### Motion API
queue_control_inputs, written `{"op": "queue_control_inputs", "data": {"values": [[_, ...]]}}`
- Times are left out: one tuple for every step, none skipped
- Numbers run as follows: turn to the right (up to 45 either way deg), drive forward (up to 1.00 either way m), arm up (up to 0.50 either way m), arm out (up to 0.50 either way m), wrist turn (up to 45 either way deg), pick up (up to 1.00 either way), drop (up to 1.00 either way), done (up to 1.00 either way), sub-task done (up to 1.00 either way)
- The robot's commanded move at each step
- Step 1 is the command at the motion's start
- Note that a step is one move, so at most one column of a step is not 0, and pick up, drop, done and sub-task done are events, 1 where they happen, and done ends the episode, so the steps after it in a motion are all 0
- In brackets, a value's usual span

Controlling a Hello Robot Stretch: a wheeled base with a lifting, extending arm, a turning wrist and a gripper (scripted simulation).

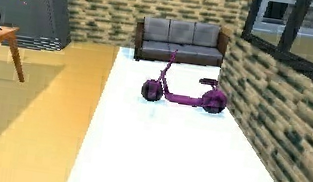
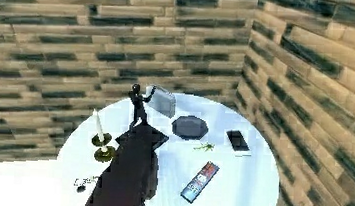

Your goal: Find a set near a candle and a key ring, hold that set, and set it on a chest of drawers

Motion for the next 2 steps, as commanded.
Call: {"op": "queue_control_inputs", "data": {"values": [[6.0,0.00,0.00,0.00,0.0,0.00,0.00,0.00,0.00],[0.0,0.35,0.00,0.00,0.0,0.00,0.00,0.00,0.00]]}}
